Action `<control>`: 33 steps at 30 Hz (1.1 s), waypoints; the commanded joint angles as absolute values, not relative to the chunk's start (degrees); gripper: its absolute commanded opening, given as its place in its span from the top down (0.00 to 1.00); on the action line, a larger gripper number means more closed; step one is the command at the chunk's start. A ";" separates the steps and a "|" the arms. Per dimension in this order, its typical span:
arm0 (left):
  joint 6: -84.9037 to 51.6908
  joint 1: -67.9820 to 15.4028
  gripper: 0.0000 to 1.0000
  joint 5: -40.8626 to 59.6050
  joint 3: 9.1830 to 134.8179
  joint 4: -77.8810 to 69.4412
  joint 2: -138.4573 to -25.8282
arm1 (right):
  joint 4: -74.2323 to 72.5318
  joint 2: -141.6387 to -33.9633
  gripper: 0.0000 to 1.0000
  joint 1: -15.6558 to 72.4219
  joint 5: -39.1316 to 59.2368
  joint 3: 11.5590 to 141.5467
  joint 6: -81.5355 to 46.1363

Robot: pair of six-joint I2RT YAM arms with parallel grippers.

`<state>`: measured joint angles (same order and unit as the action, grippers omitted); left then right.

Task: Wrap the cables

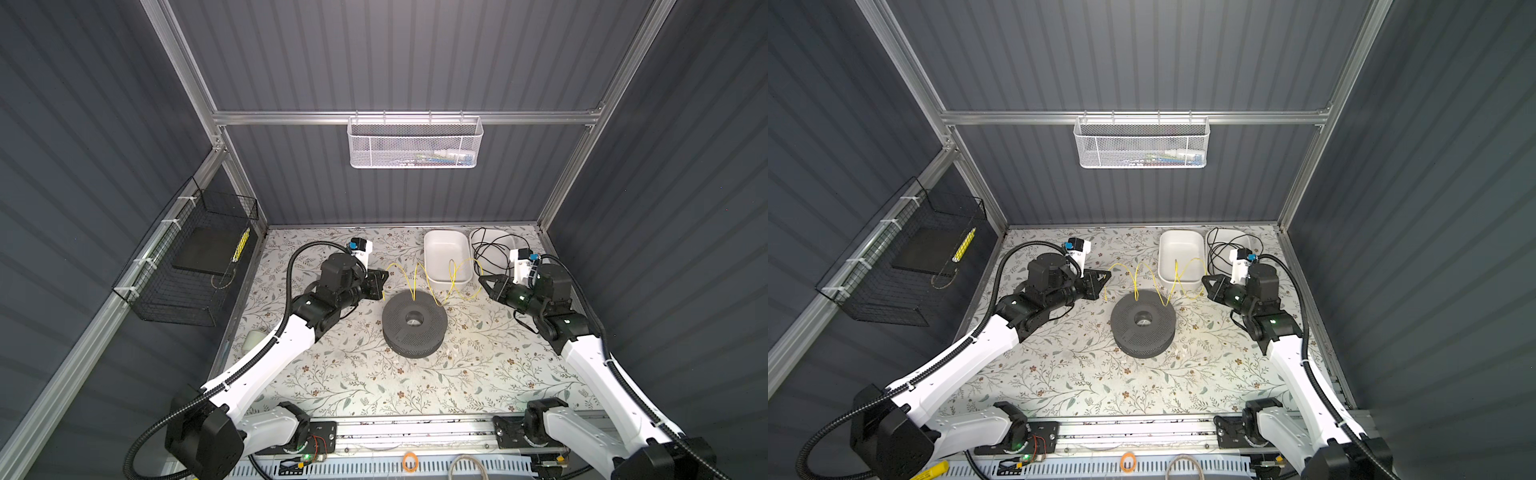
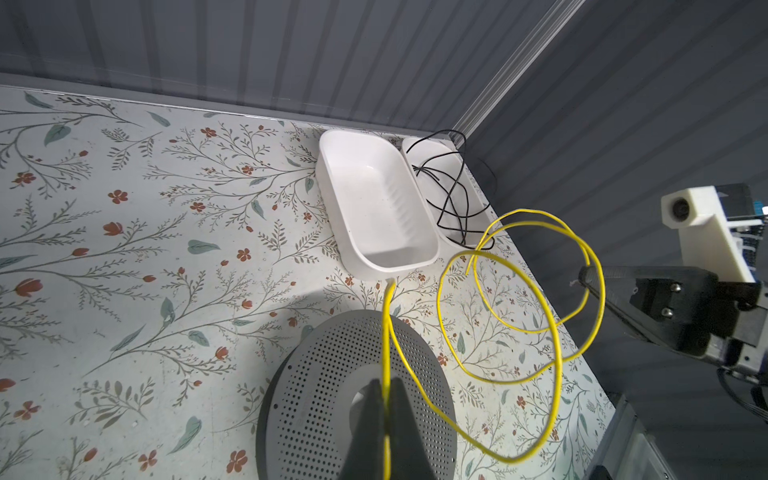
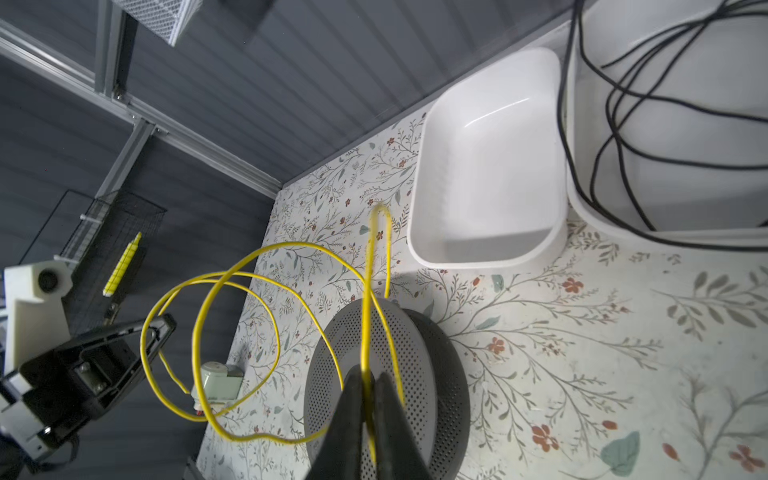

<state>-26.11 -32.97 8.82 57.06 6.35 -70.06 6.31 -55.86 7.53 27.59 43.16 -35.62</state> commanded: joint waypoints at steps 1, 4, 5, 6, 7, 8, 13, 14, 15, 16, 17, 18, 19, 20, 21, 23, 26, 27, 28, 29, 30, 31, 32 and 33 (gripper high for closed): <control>-25.89 -33.05 1.00 11.09 60.55 2.91 -71.15 | 4.99 -54.90 0.82 7.82 32.66 43.48 -36.25; -24.95 -33.05 1.00 11.27 63.43 3.46 -72.83 | 7.71 -52.74 0.68 7.91 31.15 44.34 -35.40; -24.27 -33.05 1.00 10.71 64.49 3.79 -73.31 | 9.40 -51.87 0.62 7.96 29.72 45.04 -35.00; -23.52 -33.04 1.00 9.72 65.68 4.78 -73.90 | 10.77 -51.00 0.60 7.91 28.46 45.71 -34.45; -22.77 -33.05 1.00 9.08 66.78 5.69 -74.44 | 11.74 -50.45 0.59 7.92 27.69 46.30 -34.22; -21.84 -33.05 1.00 8.07 68.10 6.97 -75.14 | 12.71 -49.74 0.58 7.92 27.03 46.99 -34.29; -19.08 -33.10 1.00 4.77 71.71 9.82 -77.51 | 11.25 -47.99 0.57 10.76 27.66 50.25 -38.34; -18.84 -33.13 1.00 4.09 71.81 9.62 -77.61 | 10.68 -48.11 0.57 12.99 26.70 51.28 -39.15; -18.81 -33.22 1.00 3.53 71.73 9.23 -77.56 | 10.07 -48.40 0.56 15.43 25.47 52.10 -39.88; -18.61 -33.43 1.00 2.90 71.41 8.48 -77.52 | 9.08 -49.04 0.56 19.01 23.63 53.24 -40.67; -18.31 -33.87 1.00 1.99 71.05 7.74 -77.44 | 8.03 -49.72 0.56 21.58 22.32 53.96 -41.35; -17.85 -34.45 1.00 0.71 71.02 7.40 -77.51 | 6.79 -50.40 0.56 24.25 20.93 54.91 -41.95; -17.42 -34.87 1.00 -0.19 71.15 7.36 -77.68 | 5.70 -51.06 0.56 26.44 19.94 55.62 -42.33; -17.05 -35.22 1.00 -0.79 71.36 7.38 -77.93 | 4.88 -51.85 0.56 28.32 17.75 56.48 -42.61; -16.88 -35.56 1.00 -1.36 71.69 7.51 -78.25 | 3.85 -53.12 0.56 30.58 16.04 57.63 -42.76; -16.31 -36.10 1.00 -1.98 72.33 8.03 -78.91 | 3.62 -56.21 0.56 33.95 14.61 60.54 -41.77; -15.56 -37.07 1.00 -3.47 72.51 8.00 -79.30 | 3.78 -60.94 0.52 36.17 13.09 63.95 -41.89; -15.42 -37.26 1.00 -3.85 72.44 7.91 -79.41 | 3.53 -62.40 0.52 36.38 12.54 64.77 -41.96; -15.39 -37.35 1.00 -3.95 72.51 7.89 -79.53 | 3.32 -63.68 0.51 36.61 12.13 65.47 -41.69; -15.39 -37.48 1.00 -4.09 72.65 7.91 -79.58 | 3.60 -65.92 0.51 36.72 11.18 66.28 -41.71; -15.45 -37.61 1.00 -4.13 72.77 8.08 -79.63 | 3.84 -67.57 0.52 36.69 10.69 67.05 -41.83; -15.30 -37.69 1.00 -4.13 72.78 8.17 -79.63 | 3.93 -68.84 0.52 36.72 10.68 67.54 -41.67; -15.37 -37.86 1.00 -4.13 72.78 8.26 -79.54 | 4.07 -70.16 0.52 36.74 10.48 68.04 -42.02; -15.29 -37.96 1.00 -4.05 72.86 8.43 -79.46 | 4.30 -71.23 0.52 36.66 10.37 68.30 -42.41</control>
